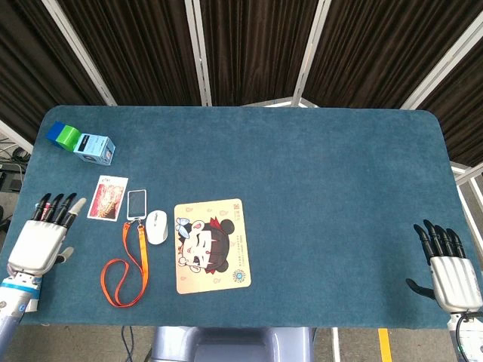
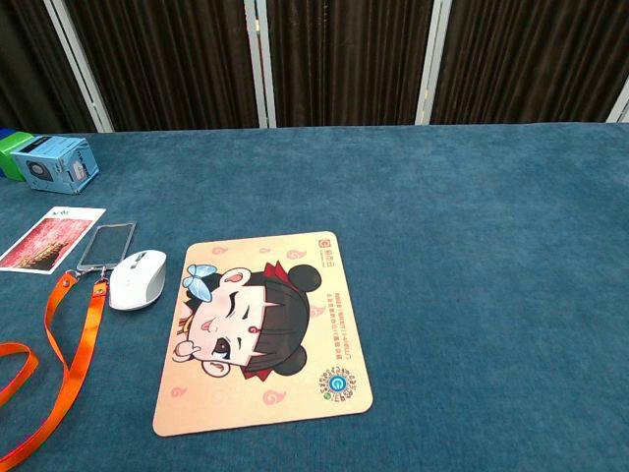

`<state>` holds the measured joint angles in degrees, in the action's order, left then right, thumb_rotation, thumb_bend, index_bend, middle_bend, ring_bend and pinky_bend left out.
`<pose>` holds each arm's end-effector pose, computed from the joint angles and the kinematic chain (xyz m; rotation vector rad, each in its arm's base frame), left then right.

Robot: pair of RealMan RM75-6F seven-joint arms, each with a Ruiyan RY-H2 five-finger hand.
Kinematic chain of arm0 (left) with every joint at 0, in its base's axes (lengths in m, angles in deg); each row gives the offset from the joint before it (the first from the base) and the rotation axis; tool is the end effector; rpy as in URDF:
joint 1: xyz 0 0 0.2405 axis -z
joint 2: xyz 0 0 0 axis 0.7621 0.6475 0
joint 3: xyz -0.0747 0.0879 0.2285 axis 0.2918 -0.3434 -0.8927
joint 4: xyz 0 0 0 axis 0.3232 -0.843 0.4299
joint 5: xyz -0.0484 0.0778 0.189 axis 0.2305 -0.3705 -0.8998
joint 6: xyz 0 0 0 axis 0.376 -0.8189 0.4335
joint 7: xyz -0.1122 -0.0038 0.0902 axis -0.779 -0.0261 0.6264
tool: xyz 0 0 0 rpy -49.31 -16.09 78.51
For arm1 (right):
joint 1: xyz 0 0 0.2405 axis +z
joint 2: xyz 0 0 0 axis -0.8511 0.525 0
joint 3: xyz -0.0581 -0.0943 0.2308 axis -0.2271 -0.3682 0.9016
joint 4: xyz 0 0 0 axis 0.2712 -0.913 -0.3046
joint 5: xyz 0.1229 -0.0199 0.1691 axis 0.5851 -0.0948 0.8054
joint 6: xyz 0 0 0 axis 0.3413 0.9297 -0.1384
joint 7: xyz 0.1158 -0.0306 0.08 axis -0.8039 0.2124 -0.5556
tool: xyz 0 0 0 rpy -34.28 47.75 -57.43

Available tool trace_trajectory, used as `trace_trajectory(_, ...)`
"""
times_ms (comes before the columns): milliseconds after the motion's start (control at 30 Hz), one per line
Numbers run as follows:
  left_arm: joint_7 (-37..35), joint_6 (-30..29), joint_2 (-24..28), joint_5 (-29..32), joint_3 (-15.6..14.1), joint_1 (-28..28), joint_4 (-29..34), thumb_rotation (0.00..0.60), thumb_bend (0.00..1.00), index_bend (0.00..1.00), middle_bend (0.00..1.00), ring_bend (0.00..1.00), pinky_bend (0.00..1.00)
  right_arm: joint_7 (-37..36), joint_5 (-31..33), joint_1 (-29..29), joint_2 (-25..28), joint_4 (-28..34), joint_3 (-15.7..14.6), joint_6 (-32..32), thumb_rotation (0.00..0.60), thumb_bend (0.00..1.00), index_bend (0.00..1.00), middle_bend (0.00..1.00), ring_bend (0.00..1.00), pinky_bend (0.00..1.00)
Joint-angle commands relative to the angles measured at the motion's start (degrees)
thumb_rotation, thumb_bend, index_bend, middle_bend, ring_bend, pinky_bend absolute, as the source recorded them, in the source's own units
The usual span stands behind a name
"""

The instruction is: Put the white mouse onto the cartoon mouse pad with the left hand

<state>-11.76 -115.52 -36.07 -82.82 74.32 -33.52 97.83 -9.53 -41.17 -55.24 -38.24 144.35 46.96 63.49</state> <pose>-0.2805 0.2318 0.1323 -1.7461 -0.5710 -0.6111 -0.3165 -0.1687 0.1547 1.4257 -0.8530 0.7646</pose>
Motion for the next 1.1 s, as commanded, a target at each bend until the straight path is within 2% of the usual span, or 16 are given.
trace_trajectory(33, -2.4, 5.0, 2.3, -4.1, -0.5, 4.5, -1.9, 0.600, 0.18, 0.03, 0.00, 0.00, 0.00, 0.0, 0.0, 0.0, 0.0, 0.0, 0.0, 0.0, 0.600, 0.10, 0.00, 0.00, 0.00, 0.00)
trace_trajectory(367, -5.3, 13.2, -0.4, -14.0, -1.9, 14.4, -11.9, 0.600, 0.19, 0.16, 0.00, 0.00, 0.00, -0.1, 0.0, 0.0, 0.0, 0.0, 0.0, 0.0, 0.600, 0.10, 0.00, 0.00, 0.00, 0.00)
trace_trajectory(533, -8.0, 16.1, -3.1, -17.9, -3.1, 18.8, -16.2, 0.600, 0.19, 0.17, 0.00, 0.00, 0.00, -0.2, 0.0, 0.0, 0.1, 0.1, 0.0, 0.0, 0.600, 0.10, 0.00, 0.00, 0.00, 0.00)
trace_trajectory(867, -7.8, 22.9, -8.4, -19.9, -3.7, 25.2, -19.9, 0.600, 0.19, 0.19, 0.00, 0.00, 0.00, -0.6, -0.1, 0.0, 0.2, 0.1, -0.1, -0.1, 0.600, 0.10, 0.00, 0.00, 0.00, 0.00)
trace_trajectory(1100, -5.7, 27.7, -11.2, -18.8, -3.4, 28.9, -20.9, 0.600, 0.19, 0.20, 0.00, 0.00, 0.00, -0.7, -0.1, 0.1, 0.3, 0.1, -0.1, -0.2, 0.600, 0.10, 0.00, 0.00, 0.00, 0.00)
